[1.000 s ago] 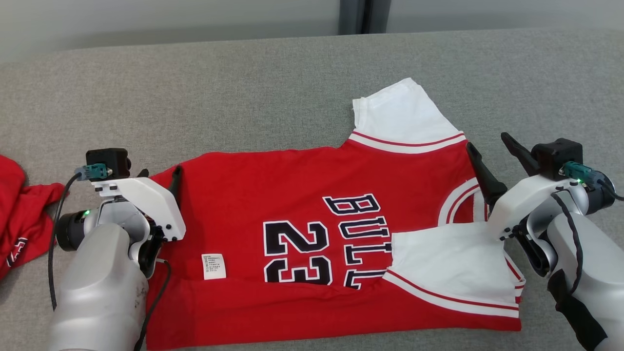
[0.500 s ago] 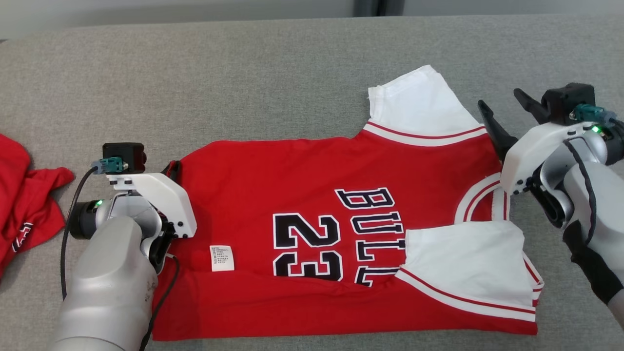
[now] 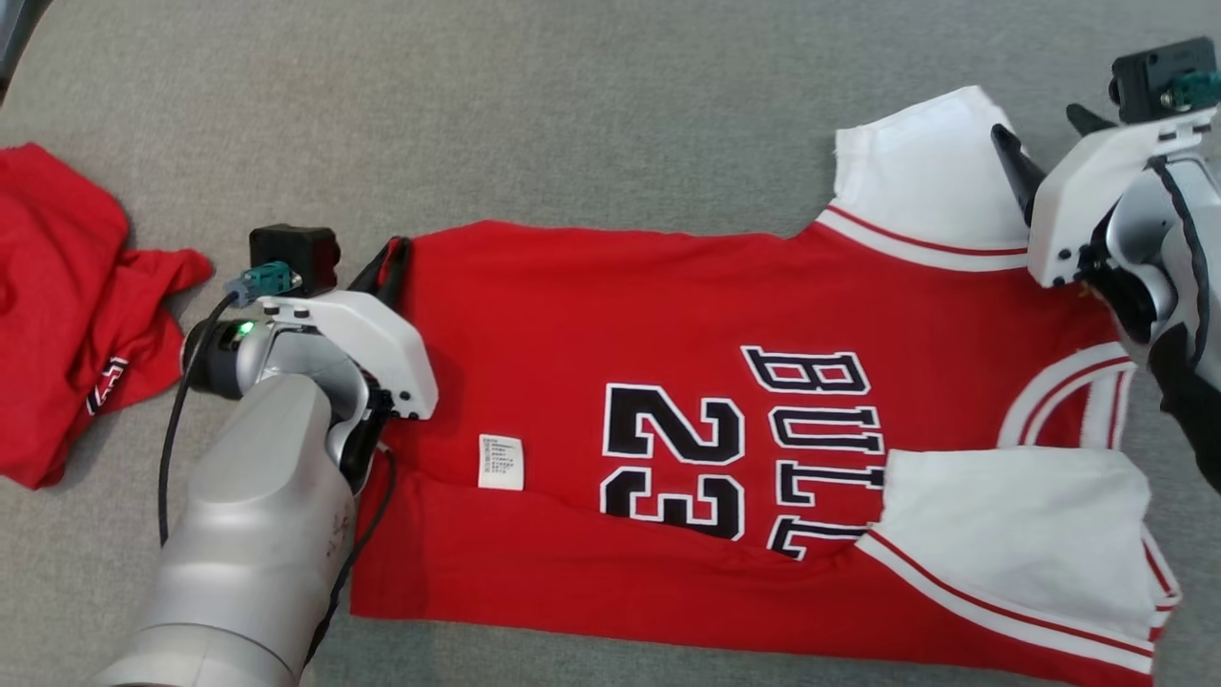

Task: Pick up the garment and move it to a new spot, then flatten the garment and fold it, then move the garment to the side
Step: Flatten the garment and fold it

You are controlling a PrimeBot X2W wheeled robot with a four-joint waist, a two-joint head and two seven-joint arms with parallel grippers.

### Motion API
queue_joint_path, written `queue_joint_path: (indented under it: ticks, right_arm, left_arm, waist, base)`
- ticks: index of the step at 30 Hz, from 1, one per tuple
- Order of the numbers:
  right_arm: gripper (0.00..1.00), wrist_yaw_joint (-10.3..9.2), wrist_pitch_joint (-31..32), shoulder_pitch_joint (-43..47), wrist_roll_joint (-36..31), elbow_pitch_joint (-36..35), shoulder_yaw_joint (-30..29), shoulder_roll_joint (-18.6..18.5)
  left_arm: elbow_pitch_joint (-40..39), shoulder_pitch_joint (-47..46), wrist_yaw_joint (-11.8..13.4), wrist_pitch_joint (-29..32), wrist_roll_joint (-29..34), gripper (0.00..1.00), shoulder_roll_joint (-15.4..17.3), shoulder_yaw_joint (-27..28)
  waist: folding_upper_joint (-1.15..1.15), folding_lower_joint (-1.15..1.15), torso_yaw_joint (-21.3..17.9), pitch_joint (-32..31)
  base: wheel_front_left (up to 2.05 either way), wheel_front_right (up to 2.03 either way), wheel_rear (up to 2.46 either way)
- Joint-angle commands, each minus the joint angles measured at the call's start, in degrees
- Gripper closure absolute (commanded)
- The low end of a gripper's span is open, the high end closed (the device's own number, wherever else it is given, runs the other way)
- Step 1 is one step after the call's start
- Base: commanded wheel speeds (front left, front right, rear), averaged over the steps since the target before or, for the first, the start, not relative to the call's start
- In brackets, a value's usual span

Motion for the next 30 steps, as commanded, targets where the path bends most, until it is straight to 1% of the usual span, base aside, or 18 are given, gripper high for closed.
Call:
queue_joint_path:
  ticks: [1,4,5,10,11,12,13,14,18,22,24,26,30]
  right_arm:
    - [0.0,-0.02,0.86,-1.13,-0.31,0.63,0.35,-0.13]
    - [0.0,-0.02,1.41,-3.32,-0.53,2.22,0.9,0.11]
    - [0.0,-0.02,1.52,-4.42,-0.38,3.18,1.17,0.3]
    - [0.0,-0.02,3.16,-5.94,-0.68,7.01,1.69,0.51]
    - [0.1,-0.02,3.21,-5.9,-0.73,7.52,1.81,0.66]
    - [0.51,-0.02,3.06,-5.83,-0.72,7.91,1.92,0.81]
    - [0.71,-0.02,2.81,-5.94,-0.69,8.23,1.99,0.93]
    - [1.0,-0.02,2.56,-6.01,-0.64,8.44,2.04,0.97]
    - [1.0,-0.04,-0.32,-6.63,-0.82,8.98,1.8,0.1]
    - [1.0,-0.03,-6.37,-7.85,-0.99,9.19,0.69,0.08]
    - [1.0,-0.03,-10.21,-8.26,-1.22,9.54,-0.16,-0.63]
    - [1.0,-0.03,-12.94,-7.18,-1.37,9.93,-0.49,-0.35]
    - [1.0,-0.03,-15.22,-5.51,-1.11,9.76,-0.65,0.06]
  left_arm:
    - [-0.96,-0.68,-0.11,-0.51,-1.13,1.0,0.11,-0.98]
    - [-3.91,-0.04,-0.1,0.07,-5.49,1.0,0.14,-5.49]
    - [-5.13,-0.05,-0.11,0.0,-7.72,1.0,0.2,-7.85]
    - [-6.07,-0.74,-0.12,-1.12,-11.45,1.0,0.13,-11.94]
    - [-6.15,-0.93,-0.12,-1.39,-11.98,1.0,0.13,-12.6]
    - [-6.1,-1.1,-0.02,-1.7,-12.44,1.0,0.13,-13.19]
    - [-5.97,-1.25,0.14,-1.94,-13.01,1.0,0.12,-13.76]
    - [-5.84,-1.47,0.39,-2.33,-13.49,1.0,0.11,-14.22]
    - [-5.04,-2.15,0.94,-3.5,-15.23,1.0,0.11,-15.14]
    - [-4.55,-2.78,2.42,-5.46,-14.93,1.0,0.15,-14.7]
    - [-4.33,-2.45,2.88,-5.82,-14.63,1.0,0.36,-14.15]
    - [-4.45,-1.62,2.85,-5.95,-14.42,1.0,0.74,-13.54]
    - [-6.5,-0.06,3.62,-5.98,-13.3,1.0,2.01,-12.15]
  waist:
    - [0.0,0.0,1.45,1.56]
    - [0.0,0.0,2.68,2.86]
    - [0.0,0.0,3.43,3.48]
    - [0.0,0.0,4.66,4.52]
    - [0.0,0.0,4.78,4.68]
    - [0.0,0.0,4.87,4.78]
    - [0.0,0.0,4.91,4.85]
    - [0.0,0.0,4.88,4.91]
    - [0.0,0.0,4.31,4.75]
    - [0.0,0.0,3.3,3.57]
    - [0.0,0.0,2.75,2.62]
    - [0.0,0.0,2.05,1.3]
    - [0.0,0.0,0.82,-0.51]
  base:
    - [0.0,0.0,0.0]
    - [0.0,0.0,0.0]
    - [0.0,0.0,0.0]
    - [0.0,0.0,0.0]
    - [0.0,0.0,0.0]
    - [0.0,0.0,0.0]
    - [0.0,0.0,0.0]
    - [0.0,0.0,0.0]
    - [0.0,0.0,0.0]
    - [0.0,0.0,0.0]
    - [0.0,0.0,0.0]
    - [0.0,0.0,0.0]
    - [0.0,0.0,0.0]
